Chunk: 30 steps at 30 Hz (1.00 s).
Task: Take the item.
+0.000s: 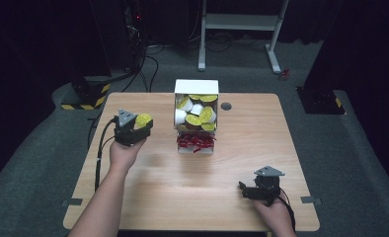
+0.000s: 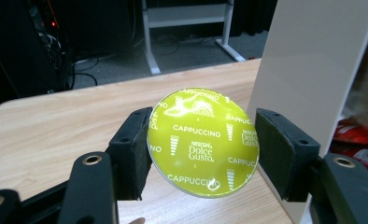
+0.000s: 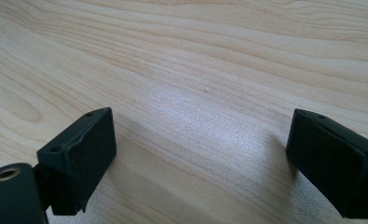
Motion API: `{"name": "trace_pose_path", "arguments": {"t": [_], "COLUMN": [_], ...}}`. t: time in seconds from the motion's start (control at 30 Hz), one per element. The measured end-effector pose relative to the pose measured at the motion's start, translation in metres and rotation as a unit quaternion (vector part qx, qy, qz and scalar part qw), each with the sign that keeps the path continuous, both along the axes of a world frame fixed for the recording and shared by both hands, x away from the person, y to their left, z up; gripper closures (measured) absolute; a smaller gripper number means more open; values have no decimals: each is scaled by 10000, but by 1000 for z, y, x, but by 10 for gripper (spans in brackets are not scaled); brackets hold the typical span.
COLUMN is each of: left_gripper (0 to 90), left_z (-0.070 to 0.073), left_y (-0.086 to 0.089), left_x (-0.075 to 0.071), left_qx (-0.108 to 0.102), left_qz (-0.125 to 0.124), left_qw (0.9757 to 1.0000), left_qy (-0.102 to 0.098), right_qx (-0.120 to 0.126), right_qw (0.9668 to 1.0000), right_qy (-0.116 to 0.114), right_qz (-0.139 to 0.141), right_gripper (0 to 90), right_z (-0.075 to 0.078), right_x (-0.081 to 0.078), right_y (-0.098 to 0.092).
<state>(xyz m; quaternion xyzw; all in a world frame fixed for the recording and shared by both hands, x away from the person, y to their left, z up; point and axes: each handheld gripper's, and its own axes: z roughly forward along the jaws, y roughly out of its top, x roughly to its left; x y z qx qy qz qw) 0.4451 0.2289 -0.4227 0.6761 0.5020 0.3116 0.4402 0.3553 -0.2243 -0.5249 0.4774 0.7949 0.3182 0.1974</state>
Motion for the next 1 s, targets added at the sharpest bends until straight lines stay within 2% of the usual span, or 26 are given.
{"name": "trace_pose_path", "arguments": {"t": [0.47,0.67,0.87,1.0], "left_gripper": [399,399,399,399], "left_z": [-23,-33,-49,-58], "left_y": [-5,-4,-5,-5], "left_x": [11,15,18,20], "left_qx": [-25,-44,30,-60], "left_qz": [55,85,81,91], "left_qw": [9997,9990,9979,9974], "left_qy": [256,427,638,711], "right_qx": [-1,0,-1,-1], "right_qw": [10000,10000,10000,10000], "right_qy": [-1,0,-1,-1], "right_qz": [0,-1,1,0], "right_gripper": [84,84,85,84], "right_z": [0,0,0,0], "right_x": [0,0,0,0], "right_y": [0,0,0,0]}}
